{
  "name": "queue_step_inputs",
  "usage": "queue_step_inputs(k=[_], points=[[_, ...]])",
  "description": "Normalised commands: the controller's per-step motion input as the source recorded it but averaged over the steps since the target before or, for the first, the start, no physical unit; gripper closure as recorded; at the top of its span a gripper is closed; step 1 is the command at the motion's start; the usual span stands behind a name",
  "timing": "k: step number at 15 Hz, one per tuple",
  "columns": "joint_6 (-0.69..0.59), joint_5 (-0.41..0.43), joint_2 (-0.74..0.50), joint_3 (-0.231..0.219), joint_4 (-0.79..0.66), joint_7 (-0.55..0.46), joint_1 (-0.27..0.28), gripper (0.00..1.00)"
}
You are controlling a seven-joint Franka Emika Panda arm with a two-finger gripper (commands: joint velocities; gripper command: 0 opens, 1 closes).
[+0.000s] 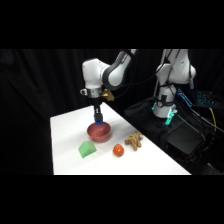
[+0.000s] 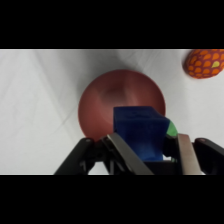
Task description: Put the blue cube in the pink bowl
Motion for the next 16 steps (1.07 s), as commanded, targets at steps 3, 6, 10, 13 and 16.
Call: queue_step_inputs(k=[3, 6, 10, 13, 16], points=[[0.30, 0.249, 0.17, 0.061, 0.02, -0.22, -0.105, 0.78], [0.23, 0.211, 0.16, 0.077, 0.06, -0.20, -0.124, 0.78], [0.15, 0.205, 0.12, 0.119, 0.12, -0.21, -0.130, 0.16], [0.09, 0.172, 0.07, 0.114, 0.14, -0.19, -0.108, 0.00], [0.02, 0.128, -0.05, 0.085, 0.07, -0.18, -0.082, 0.00]])
